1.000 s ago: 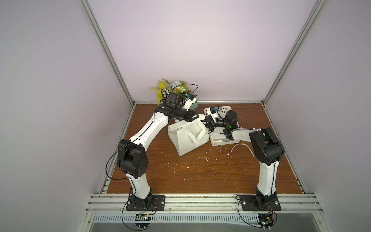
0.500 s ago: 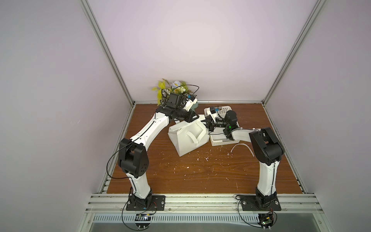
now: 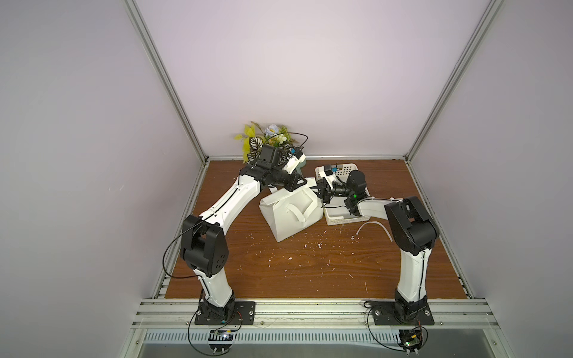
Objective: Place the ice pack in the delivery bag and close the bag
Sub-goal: Close the delivery bag at the center of the board.
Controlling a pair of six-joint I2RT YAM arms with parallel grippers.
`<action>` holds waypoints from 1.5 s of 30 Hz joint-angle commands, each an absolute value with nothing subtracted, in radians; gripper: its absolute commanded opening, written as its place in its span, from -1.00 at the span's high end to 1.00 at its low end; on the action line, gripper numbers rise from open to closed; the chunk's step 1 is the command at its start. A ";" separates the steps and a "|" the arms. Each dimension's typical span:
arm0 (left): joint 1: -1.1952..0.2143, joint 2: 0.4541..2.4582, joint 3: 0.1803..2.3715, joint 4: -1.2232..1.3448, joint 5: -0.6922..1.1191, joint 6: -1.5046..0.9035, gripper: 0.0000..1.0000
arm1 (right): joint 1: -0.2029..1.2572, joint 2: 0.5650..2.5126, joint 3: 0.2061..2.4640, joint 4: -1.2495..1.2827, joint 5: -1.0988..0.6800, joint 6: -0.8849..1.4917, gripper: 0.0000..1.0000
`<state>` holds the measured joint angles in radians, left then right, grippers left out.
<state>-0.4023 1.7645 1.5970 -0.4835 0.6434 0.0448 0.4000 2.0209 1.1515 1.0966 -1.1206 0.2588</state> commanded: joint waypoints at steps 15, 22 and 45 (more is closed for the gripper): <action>-0.416 1.782 1.618 -0.558 0.644 0.038 0.99 | 0.385 1.916 1.102 1.116 -1.112 0.275 -0.07; -0.416 1.786 1.625 -0.558 0.641 0.036 0.99 | 0.375 1.821 0.995 1.062 -1.022 0.269 -0.98; -0.416 1.793 1.626 -0.556 0.652 0.046 0.96 | 0.476 1.471 0.865 0.523 -0.609 0.202 -0.60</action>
<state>-0.4042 1.7695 1.6138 -0.4992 0.6506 0.0486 0.4118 1.4536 0.7937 0.5777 -0.6235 0.2291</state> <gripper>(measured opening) 0.051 0.811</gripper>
